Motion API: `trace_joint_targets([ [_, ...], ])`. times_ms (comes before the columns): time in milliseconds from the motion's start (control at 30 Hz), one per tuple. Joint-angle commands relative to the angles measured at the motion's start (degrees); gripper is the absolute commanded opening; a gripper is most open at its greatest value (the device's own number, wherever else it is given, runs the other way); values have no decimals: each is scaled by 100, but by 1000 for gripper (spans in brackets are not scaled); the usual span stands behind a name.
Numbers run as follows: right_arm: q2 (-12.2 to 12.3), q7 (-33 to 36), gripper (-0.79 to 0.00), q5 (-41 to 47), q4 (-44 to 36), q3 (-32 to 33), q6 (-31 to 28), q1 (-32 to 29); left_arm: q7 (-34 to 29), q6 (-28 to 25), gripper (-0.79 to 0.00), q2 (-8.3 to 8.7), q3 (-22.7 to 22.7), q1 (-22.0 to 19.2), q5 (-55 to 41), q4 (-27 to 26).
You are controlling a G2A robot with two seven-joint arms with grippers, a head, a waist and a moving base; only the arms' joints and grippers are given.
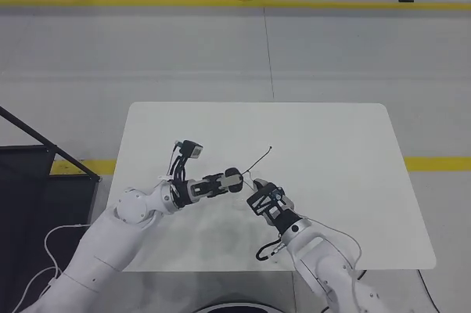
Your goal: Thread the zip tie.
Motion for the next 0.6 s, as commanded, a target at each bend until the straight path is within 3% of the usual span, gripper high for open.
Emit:
trace_joint_targets([
  [0,-9,5,-785,-19,-8,10,-1,-13,-5,-1,-529,-16,7,-21,3,28],
  [567,-87,77,-785,-223,-55,34,-109,-78,-86,8,-551,-141,66,-146,-19,267],
])
